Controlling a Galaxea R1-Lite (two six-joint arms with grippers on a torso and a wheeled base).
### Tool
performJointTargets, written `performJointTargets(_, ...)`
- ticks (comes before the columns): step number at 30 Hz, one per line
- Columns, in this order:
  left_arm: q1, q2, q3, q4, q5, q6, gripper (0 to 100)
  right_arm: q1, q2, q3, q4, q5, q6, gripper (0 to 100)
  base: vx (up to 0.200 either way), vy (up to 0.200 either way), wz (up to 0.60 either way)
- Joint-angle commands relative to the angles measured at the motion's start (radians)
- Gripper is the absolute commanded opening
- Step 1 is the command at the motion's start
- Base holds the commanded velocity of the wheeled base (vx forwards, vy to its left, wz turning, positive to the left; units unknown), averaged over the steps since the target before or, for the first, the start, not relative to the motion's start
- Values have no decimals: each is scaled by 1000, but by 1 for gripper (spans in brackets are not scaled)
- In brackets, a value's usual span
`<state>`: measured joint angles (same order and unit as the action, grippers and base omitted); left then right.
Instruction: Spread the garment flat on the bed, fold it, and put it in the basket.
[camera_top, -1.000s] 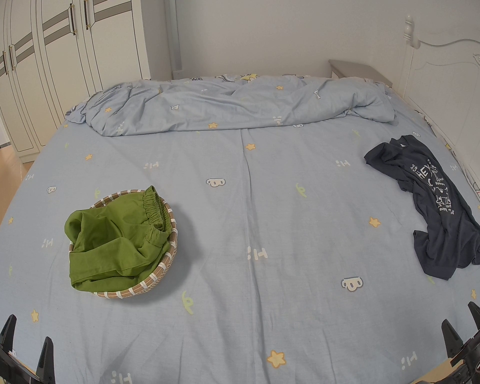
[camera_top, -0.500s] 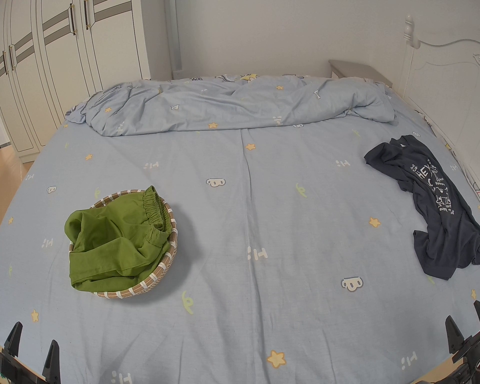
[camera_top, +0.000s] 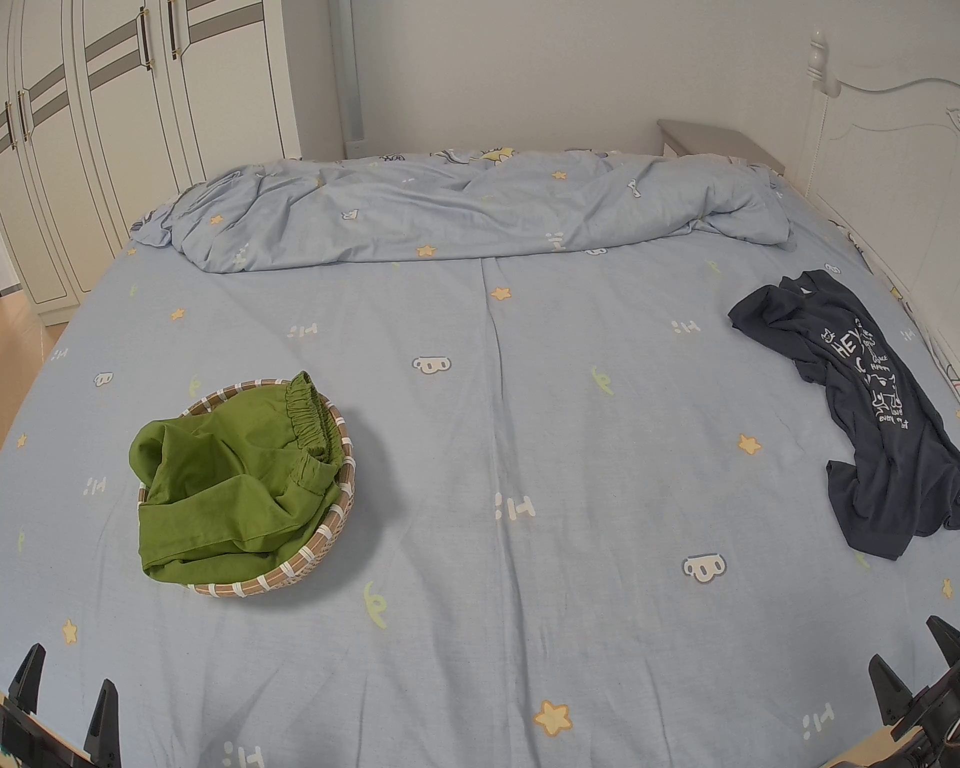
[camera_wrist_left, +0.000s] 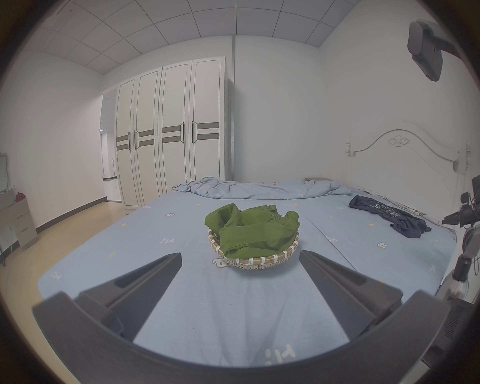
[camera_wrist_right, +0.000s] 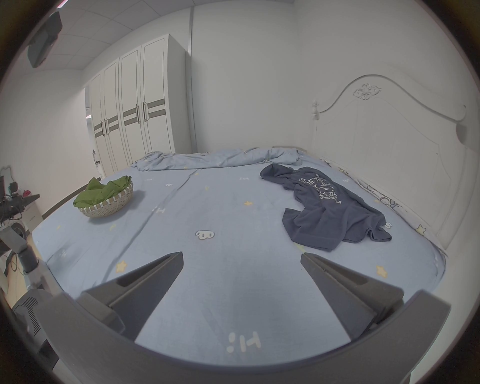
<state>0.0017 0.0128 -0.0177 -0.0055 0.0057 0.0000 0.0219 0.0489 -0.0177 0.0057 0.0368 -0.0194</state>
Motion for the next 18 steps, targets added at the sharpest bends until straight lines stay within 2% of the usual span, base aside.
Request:
performJointTargets(1, 0, -13, 18, -1, 0, 0, 100, -23, -49, 18, -1, -25, -4, 100, 0, 0, 0)
performJointTargets(18, 0, -13, 18, -1, 0, 0, 100, -23, -46, 18, -1, -32, -2, 100, 0, 0, 0)
